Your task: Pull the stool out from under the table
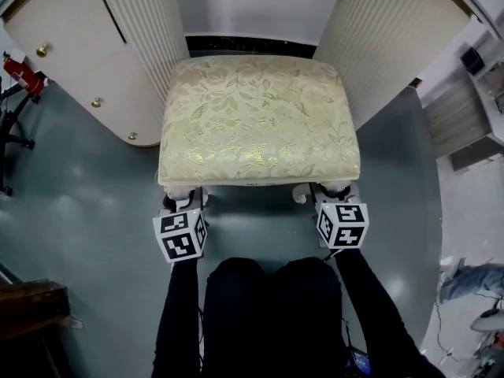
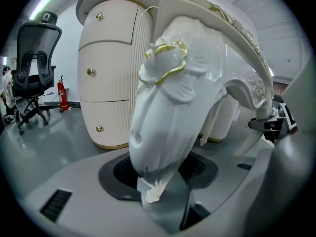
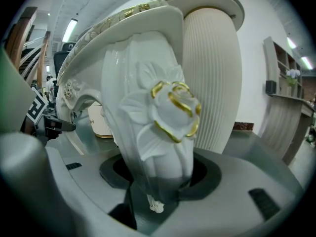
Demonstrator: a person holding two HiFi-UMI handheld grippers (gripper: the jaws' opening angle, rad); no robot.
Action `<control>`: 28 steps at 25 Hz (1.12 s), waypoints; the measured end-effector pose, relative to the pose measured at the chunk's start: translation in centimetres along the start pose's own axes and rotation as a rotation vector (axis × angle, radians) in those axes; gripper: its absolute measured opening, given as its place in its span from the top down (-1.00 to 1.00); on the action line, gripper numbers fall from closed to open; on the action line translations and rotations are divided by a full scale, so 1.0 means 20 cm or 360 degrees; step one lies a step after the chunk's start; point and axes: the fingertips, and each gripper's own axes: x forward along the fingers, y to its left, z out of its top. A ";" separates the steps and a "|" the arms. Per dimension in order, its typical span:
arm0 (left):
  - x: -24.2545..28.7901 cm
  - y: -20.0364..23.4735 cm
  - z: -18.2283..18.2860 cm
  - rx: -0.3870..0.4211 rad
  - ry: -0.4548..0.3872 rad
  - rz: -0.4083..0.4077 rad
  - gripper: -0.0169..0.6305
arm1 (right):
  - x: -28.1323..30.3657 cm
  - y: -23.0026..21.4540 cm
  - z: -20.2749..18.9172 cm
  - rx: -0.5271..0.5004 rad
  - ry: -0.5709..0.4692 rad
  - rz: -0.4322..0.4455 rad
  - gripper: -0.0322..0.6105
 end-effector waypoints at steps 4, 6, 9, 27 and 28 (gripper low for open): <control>-0.02 0.00 -0.01 -0.0003 0.0022 -0.0004 0.29 | -0.02 0.00 0.00 0.0006 0.0023 -0.0010 0.23; -0.03 0.00 -0.02 -0.0005 0.0029 -0.0001 0.28 | -0.03 0.00 0.00 0.0013 0.0038 -0.0005 0.23; -0.06 0.01 -0.04 -0.0020 0.0042 0.0019 0.27 | -0.07 0.01 -0.02 0.0058 0.0060 0.0003 0.23; -0.40 -0.12 -0.16 -0.0210 0.0531 0.0064 0.31 | -0.44 0.05 -0.01 0.0225 0.0475 0.0085 0.56; -0.43 -0.13 -0.14 -0.0215 0.0552 0.0062 0.37 | -0.48 0.06 0.01 0.0216 0.0496 0.0088 0.68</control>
